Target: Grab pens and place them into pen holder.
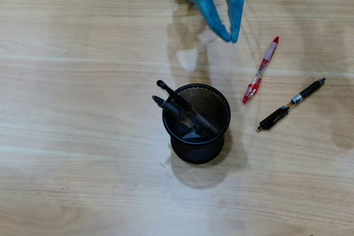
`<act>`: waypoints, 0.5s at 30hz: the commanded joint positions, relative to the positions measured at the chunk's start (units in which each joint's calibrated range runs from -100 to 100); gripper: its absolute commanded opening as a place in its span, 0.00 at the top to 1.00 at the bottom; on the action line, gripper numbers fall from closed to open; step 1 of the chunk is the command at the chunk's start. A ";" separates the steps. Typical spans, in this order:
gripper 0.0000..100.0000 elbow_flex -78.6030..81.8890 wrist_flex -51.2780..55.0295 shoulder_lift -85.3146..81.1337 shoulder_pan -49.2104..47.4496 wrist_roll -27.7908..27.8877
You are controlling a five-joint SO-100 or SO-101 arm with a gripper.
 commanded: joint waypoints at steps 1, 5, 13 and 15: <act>0.98 -4.40 14.92 -4.87 -3.99 -5.51; 0.98 -8.47 25.58 -4.53 -8.93 -11.37; 0.98 -26.21 45.26 8.55 -22.92 -29.96; 0.98 -33.18 48.64 13.98 -24.29 -31.37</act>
